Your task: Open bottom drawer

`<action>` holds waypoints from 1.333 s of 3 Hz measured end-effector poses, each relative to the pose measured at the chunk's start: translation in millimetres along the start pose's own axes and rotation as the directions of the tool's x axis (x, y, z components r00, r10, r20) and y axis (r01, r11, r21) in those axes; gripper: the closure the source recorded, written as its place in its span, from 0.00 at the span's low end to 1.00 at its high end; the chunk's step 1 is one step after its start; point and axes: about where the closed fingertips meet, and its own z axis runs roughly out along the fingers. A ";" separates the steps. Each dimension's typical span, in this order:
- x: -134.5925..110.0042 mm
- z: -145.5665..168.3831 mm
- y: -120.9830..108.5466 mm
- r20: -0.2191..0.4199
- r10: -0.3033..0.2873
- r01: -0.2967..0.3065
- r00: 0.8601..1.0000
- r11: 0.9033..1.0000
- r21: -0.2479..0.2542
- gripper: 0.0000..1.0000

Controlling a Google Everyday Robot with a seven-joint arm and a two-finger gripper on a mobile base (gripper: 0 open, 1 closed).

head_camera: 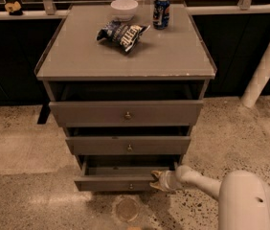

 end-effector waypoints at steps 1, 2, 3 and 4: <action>-1.1 -1.2 -0.3 0.000 0.000 0.000 1.000 1.000 0.000 1.00; -0.6 -2.3 7.8 -0.002 0.003 -0.003 1.000 1.000 -0.005 1.00; -1.7 -5.7 17.9 -0.005 0.008 -0.008 1.000 1.000 -0.012 1.00; -1.7 -5.7 18.0 -0.005 0.008 -0.008 1.000 1.000 -0.012 1.00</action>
Offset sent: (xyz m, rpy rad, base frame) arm -0.2270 -0.0408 -0.0712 -0.0311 0.1522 -0.0035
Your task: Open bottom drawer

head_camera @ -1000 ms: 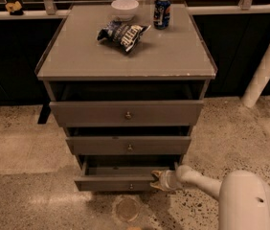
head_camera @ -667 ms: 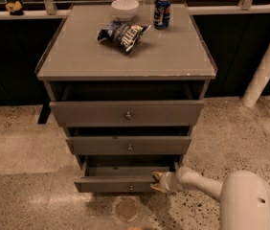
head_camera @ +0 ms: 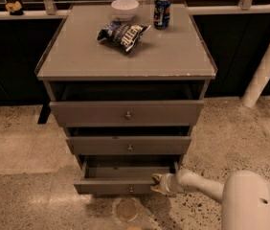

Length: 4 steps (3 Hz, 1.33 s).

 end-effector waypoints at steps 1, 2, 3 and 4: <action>3.2 0.6 13.8 0.000 0.004 -0.004 1.000 1.000 -0.011 1.00; 1.5 -1.7 13.2 0.000 0.004 -0.004 1.000 1.000 -0.011 1.00; 0.1 -5.1 20.7 0.002 0.007 -0.007 1.000 1.000 -0.016 1.00; 0.1 -5.1 20.8 0.002 0.007 -0.007 1.000 1.000 -0.016 1.00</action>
Offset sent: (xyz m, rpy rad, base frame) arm -0.1583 -0.0190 -0.0591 0.0333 0.0724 0.0478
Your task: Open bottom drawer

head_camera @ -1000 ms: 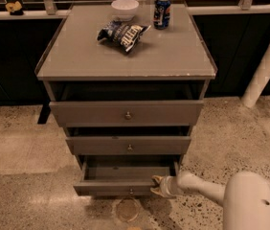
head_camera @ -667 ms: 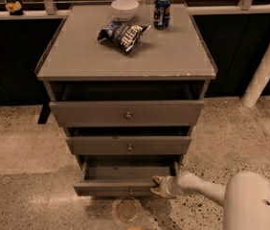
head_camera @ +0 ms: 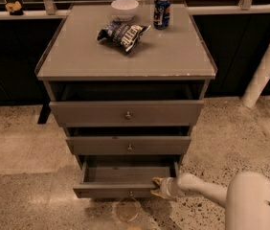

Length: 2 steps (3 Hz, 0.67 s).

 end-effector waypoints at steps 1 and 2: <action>2.8 1.7 11.4 0.007 -0.009 0.009 1.000 1.000 -0.016 1.00; 0.8 -1.2 10.8 0.007 -0.009 0.010 1.000 1.000 -0.016 1.00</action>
Offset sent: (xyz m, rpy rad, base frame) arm -0.1982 -0.0294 -0.0884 0.0466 0.1300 0.0861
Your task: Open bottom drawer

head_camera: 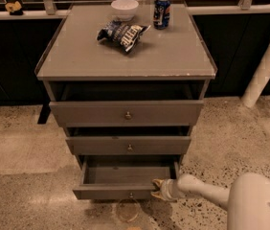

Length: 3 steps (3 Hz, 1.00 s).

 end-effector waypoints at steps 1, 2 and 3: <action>-0.9 -1.1 13.4 0.005 -0.006 0.006 1.000 1.000 -0.002 1.00; -0.9 -1.0 13.5 0.005 -0.006 0.006 1.000 1.000 -0.002 1.00; 3.2 -1.9 29.6 0.014 -0.017 0.017 1.000 1.000 -0.014 1.00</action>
Offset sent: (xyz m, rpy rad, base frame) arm -0.3389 -0.0386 -0.1255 0.0852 0.2432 -0.0326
